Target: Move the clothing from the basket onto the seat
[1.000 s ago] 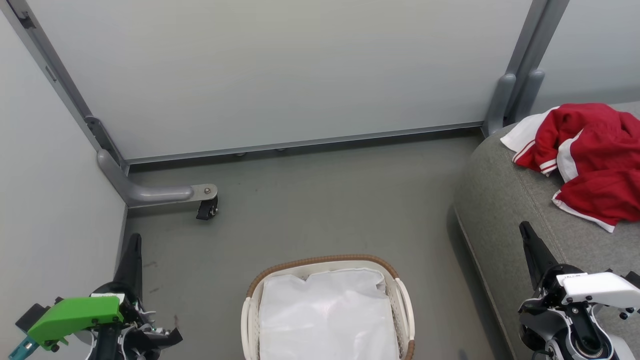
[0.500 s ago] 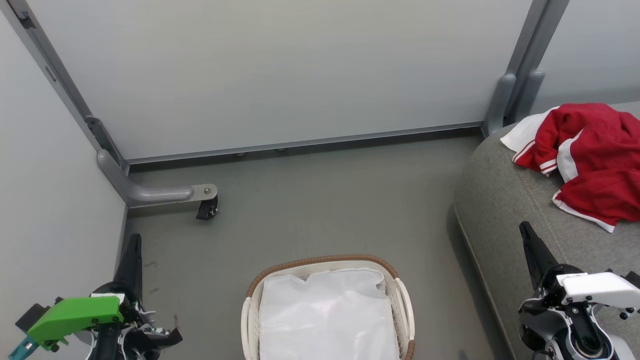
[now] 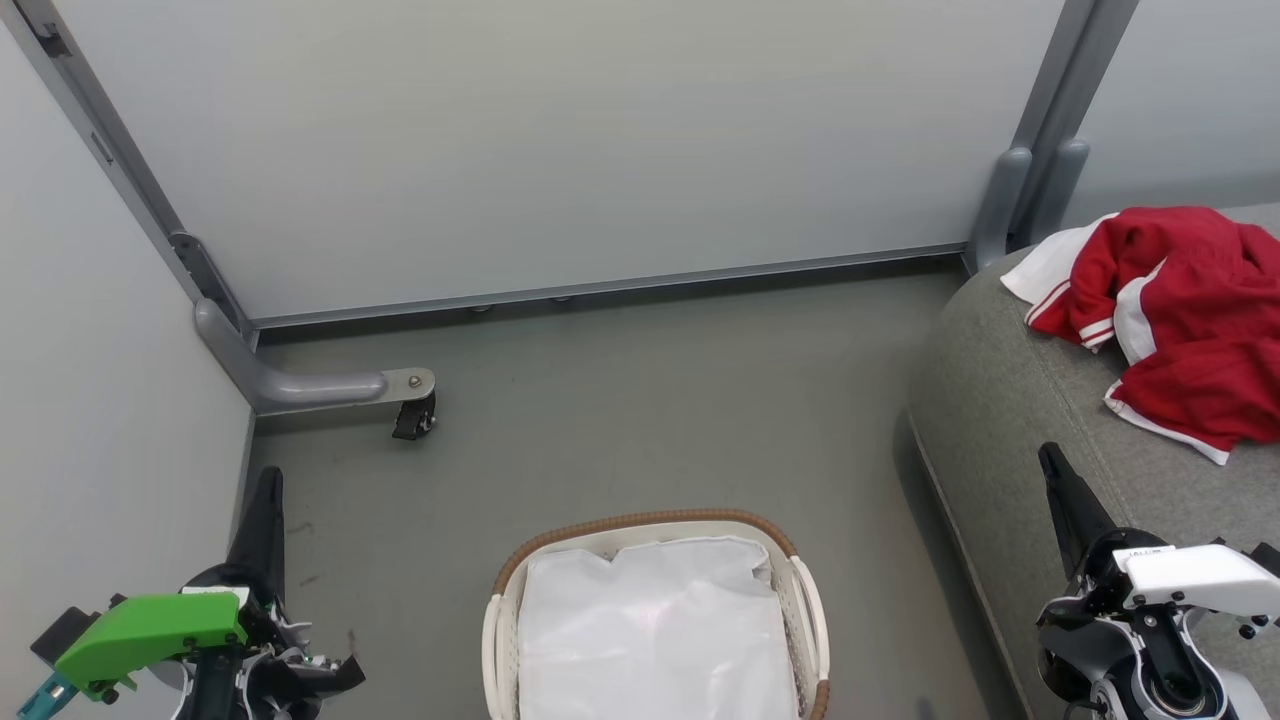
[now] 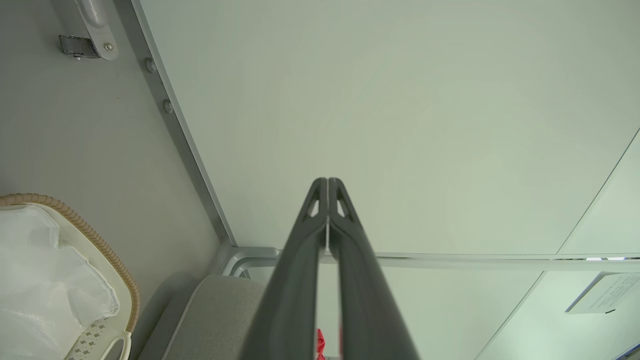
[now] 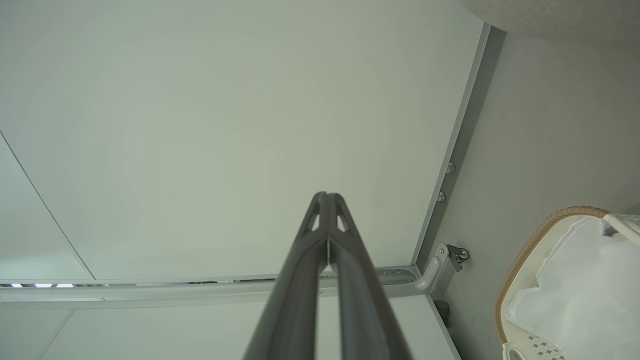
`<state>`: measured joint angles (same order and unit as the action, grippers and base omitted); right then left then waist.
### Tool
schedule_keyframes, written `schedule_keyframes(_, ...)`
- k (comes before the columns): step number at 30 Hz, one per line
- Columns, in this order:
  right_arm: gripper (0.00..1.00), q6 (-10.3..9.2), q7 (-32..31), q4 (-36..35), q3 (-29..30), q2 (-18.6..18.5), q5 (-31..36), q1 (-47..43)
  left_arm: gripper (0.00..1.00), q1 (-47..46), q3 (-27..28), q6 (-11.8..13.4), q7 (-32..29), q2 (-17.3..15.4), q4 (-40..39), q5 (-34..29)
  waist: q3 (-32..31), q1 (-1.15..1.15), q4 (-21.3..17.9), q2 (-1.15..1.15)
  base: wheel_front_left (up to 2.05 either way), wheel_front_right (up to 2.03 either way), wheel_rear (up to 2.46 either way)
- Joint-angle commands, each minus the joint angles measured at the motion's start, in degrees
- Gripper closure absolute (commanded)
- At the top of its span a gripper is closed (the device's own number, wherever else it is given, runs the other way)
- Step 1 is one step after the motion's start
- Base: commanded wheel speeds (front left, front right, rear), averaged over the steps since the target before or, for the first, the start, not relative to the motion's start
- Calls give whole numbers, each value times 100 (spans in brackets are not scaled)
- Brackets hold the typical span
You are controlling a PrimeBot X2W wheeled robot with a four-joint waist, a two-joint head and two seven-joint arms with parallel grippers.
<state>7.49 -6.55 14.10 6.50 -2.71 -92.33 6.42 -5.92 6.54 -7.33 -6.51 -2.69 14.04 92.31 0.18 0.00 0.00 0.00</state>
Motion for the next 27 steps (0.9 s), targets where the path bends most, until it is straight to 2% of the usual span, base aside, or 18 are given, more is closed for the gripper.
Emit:
schedule_keyframes(1, 100, 0, -17, -21, 10, -32, -18, -41, 100, -58, 11, -33, -24, -36, -10, 20, 0, 0, 0, 0, 0, 0, 0)
schedule_keyframes(27, 100, 0, -17, -21, 10, -33, -19, -41, 100, -58, 11, -33, -23, -36, -11, 21, 0, 0, 0, 0, 0, 0, 0)
